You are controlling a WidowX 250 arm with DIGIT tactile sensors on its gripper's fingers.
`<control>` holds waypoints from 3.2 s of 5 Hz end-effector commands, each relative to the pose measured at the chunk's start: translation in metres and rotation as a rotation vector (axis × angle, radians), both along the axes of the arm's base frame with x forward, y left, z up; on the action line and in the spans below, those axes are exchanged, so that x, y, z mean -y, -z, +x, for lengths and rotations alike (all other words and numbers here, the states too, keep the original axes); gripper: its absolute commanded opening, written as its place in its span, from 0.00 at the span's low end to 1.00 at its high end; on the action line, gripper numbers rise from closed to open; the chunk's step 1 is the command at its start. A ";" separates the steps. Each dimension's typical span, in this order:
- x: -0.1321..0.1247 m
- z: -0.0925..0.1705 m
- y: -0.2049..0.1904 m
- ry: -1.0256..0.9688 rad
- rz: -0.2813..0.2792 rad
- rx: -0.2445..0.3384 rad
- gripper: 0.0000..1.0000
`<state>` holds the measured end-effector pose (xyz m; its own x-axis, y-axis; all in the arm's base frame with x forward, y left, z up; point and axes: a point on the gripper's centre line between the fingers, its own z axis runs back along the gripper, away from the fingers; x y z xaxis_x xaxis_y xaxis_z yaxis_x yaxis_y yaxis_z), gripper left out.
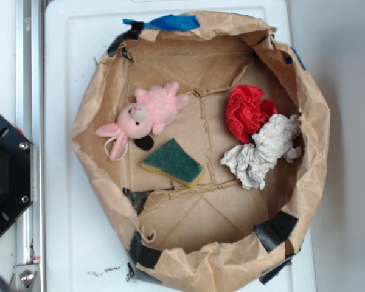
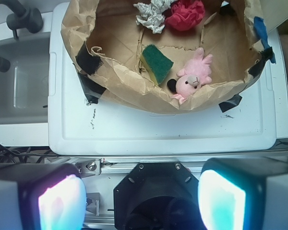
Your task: Grab the green sponge.
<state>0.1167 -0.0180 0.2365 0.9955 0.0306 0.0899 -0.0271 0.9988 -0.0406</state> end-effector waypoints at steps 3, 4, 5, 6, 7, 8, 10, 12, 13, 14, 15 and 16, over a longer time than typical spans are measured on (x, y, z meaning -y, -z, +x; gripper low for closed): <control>0.000 0.100 0.019 0.213 -0.022 -0.033 1.00; -0.001 0.150 0.029 0.318 -0.055 0.006 1.00; -0.009 0.185 0.061 0.490 -0.089 0.075 1.00; -0.020 0.176 0.092 0.618 -0.153 0.088 1.00; -0.032 0.143 0.124 0.732 -0.125 0.005 1.00; -0.026 0.122 0.130 0.789 -0.085 -0.029 1.00; -0.030 0.113 0.164 0.832 -0.001 -0.083 1.00; -0.009 0.131 0.185 0.849 -0.022 -0.081 1.00; -0.004 0.139 0.190 0.824 -0.029 -0.091 1.00; -0.004 0.142 0.192 0.805 -0.026 -0.099 1.00; -0.004 0.143 0.192 0.794 -0.031 -0.090 0.00; -0.005 0.094 0.205 0.795 -0.033 -0.088 0.00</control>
<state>0.2133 -0.0039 0.0271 0.7339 -0.6791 0.0139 0.6764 0.7288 -0.1060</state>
